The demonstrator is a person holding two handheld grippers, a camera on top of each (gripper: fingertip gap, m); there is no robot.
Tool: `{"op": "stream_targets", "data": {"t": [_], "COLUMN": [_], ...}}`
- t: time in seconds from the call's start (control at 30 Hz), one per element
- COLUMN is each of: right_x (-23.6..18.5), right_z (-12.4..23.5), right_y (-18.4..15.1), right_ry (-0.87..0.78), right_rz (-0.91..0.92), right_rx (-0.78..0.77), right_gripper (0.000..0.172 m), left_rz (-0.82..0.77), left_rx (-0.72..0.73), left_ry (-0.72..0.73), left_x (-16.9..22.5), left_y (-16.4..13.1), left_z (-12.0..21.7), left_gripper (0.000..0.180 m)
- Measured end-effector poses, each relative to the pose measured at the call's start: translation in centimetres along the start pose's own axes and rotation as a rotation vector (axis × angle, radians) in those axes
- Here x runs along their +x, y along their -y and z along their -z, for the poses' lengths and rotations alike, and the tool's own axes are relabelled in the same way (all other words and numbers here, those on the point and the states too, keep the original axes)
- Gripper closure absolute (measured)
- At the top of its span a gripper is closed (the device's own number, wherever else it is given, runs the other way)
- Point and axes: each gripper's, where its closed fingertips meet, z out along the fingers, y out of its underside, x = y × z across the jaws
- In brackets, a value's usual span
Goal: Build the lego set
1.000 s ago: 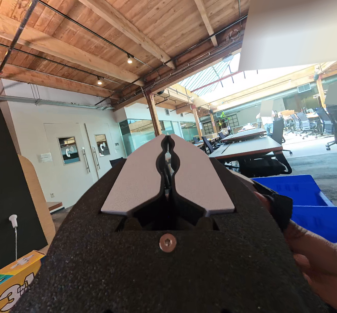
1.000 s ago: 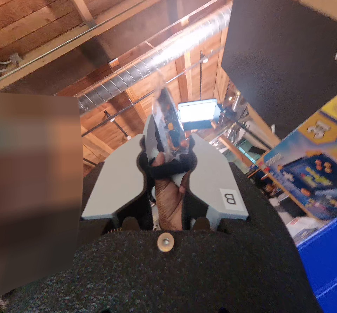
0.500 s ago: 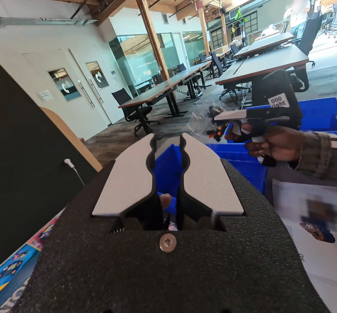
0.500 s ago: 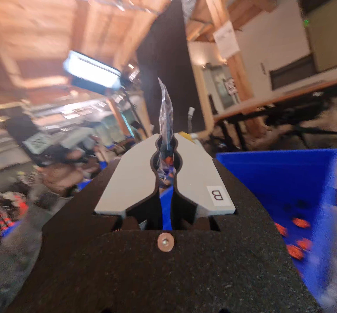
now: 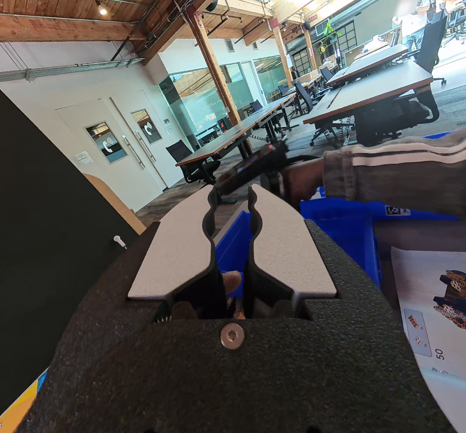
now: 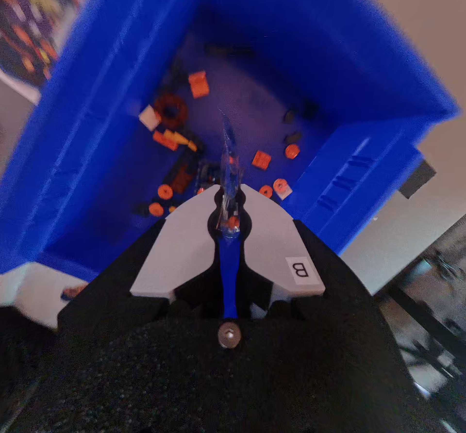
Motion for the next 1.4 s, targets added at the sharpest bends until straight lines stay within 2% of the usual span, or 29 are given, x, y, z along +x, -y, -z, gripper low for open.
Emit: {"op": "stream_targets", "data": {"t": [0.1, 0.2, 0.43, 0.6, 0.67, 1.0, 1.1, 1.27, 1.4], "right_x": [0.6, 1.2, 1.0, 0.7, 0.9, 2.0, 2.7, 3.2, 1.7], "right_z": [-2.2, -3.4, -3.6, -3.7, -3.4, 0.4, 1.0, 3.8, 6.5], "right_y": [-0.7, 0.0, 0.6, 0.4, 0.3, 2.5, 1.9, 1.8, -0.1], "right_ry": [-0.052, -0.137, -0.053, 0.023, 0.026, -0.033, -0.112, -0.178, -0.152], "right_rz": [0.160, 0.263, 0.224, 0.220, 0.216, 0.179, 0.187, 0.120, 0.099], "right_rx": [-0.265, -0.312, -0.236, -0.204, -0.207, -0.047, -0.044, 0.124, 0.210], "right_gripper": [0.162, 0.161, 0.149, 0.172, 0.172, 0.172, 0.172, 0.172, 0.172], "left_rz": [-0.012, -0.027, -0.020, -0.034, -0.037, -0.041, -0.041, -0.041, -0.048], "left_rx": [0.013, 0.020, 0.029, 0.026, 0.022, 0.011, 0.000, -0.029, -0.033], "left_ry": [-0.001, 0.009, 0.017, 0.011, 0.010, 0.006, 0.002, -0.014, -0.027], "left_x": [0.0, -0.3, -0.6, -0.4, -0.4, -0.3, -0.2, 0.1, 0.4], "left_y": [0.3, 0.5, 0.5, 0.4, 0.3, -0.1, -0.4, -0.9, -0.9], "left_z": [0.2, 0.6, 0.8, 0.8, 0.8, 0.5, 0.4, 0.2, 0.1], "left_gripper": [0.158, 0.158, 0.159, 0.159, 0.159, 0.159, 0.159, 0.158, 0.158]}}
